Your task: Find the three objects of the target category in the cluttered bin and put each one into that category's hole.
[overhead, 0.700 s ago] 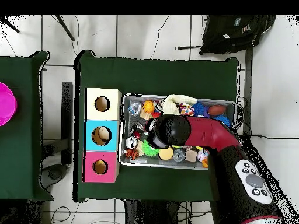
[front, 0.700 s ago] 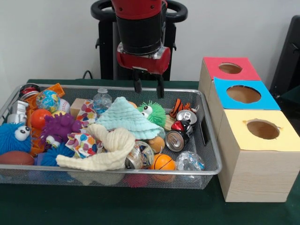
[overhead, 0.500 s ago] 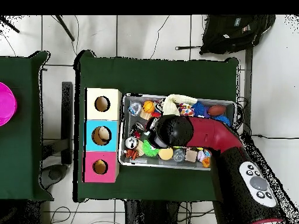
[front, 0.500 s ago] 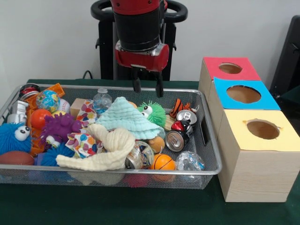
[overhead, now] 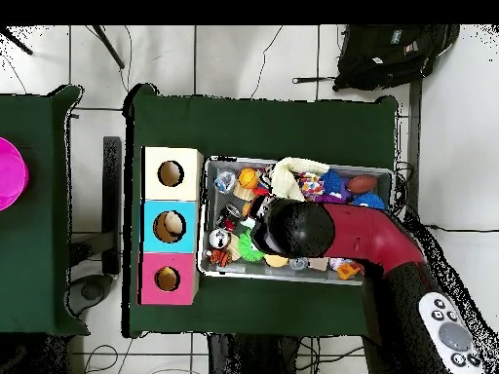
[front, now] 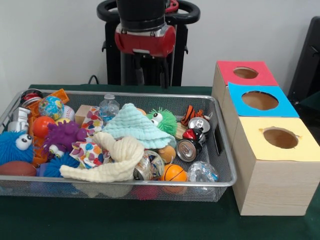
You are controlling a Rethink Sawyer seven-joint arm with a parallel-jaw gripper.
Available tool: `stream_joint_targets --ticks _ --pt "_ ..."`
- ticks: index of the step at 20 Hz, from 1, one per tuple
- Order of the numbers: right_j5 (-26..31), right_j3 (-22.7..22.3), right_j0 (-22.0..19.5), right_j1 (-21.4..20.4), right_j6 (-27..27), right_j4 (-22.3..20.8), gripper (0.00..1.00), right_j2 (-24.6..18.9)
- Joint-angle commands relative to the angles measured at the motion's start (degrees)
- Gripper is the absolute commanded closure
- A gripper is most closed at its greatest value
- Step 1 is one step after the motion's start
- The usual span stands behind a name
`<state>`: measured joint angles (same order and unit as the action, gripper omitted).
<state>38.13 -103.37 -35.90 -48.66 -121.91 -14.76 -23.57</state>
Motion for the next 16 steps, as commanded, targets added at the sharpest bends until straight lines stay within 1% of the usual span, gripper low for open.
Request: stream_joint_targets --ticks 1,4,6,10,14,16 --pt "1.7 -4.3 -0.8 -5.3 4.8 1.4 0.00 -4.3" --pt "1.4 -5.0 -0.9 -6.0 4.4 1.7 0.00 -4.3" --pt "1.0 -5.5 -0.6 -7.5 3.1 2.3 0.00 -3.8" --pt "-0.2 -5.0 1.6 -11.2 -0.8 2.3 0.00 -1.5" --pt "-2.7 -4.7 2.1 -10.6 -2.6 2.3 0.00 -1.0" --pt "-4.8 -5.4 2.5 -10.8 -4.1 2.5 0.00 -0.5"
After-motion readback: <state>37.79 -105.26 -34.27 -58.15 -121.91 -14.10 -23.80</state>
